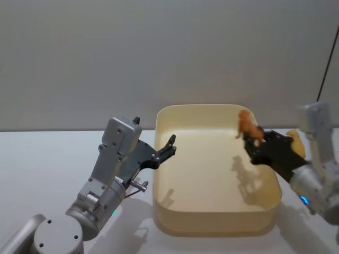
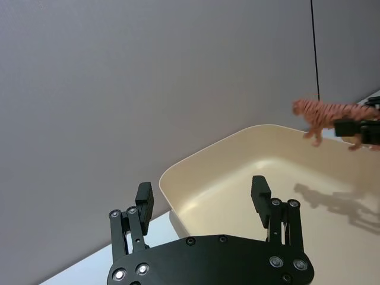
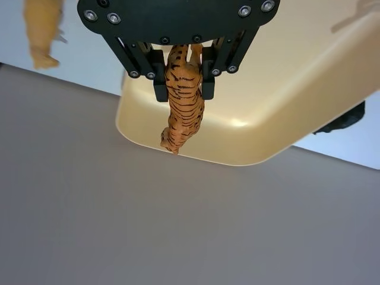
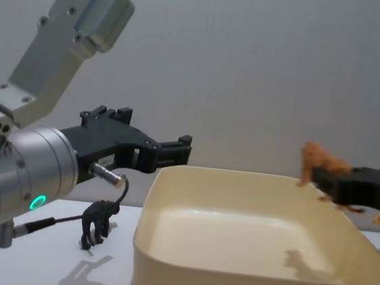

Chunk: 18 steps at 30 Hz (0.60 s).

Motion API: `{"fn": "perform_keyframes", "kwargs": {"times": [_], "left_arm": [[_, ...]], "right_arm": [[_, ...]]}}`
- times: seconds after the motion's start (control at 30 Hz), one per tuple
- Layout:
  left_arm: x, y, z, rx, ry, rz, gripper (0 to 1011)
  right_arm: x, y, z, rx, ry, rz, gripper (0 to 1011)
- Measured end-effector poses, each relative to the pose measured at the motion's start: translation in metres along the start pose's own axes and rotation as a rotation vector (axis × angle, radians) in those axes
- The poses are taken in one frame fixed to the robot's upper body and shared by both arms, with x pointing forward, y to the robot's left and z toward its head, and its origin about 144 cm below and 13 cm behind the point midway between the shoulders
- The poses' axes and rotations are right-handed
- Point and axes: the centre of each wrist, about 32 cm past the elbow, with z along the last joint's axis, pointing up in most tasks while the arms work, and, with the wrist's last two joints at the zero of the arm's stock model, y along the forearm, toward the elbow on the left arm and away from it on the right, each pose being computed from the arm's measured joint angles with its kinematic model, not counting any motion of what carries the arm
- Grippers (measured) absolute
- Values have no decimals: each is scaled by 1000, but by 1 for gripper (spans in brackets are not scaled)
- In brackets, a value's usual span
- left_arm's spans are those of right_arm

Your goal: Pick up the toy alternately with two hands and place it into the central storage box.

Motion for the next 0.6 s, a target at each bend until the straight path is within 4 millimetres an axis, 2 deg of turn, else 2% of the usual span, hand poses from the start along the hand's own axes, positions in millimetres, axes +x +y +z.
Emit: {"fn": "perform_keyframes", "kwargs": {"times": [0.03, 0.13, 0.23, 0.3, 0.6], "left_arm": [[0, 0, 0, 0, 0, 0, 1001], [0, 0, 0, 0, 0, 0, 1001], [0, 0, 0, 0, 0, 0, 1001], [0, 0, 0, 0, 0, 0, 1001], [0, 0, 0, 0, 0, 0, 1002]], "right_arm": [[-1, 4, 1, 0, 1, 6, 313], [-6, 18, 5, -2, 3, 34, 448], [-9, 25, 8, 1, 3, 48, 510], [-12, 31, 10, -2, 3, 62, 612], [-9, 32, 12, 7, 4, 49, 861]]}}
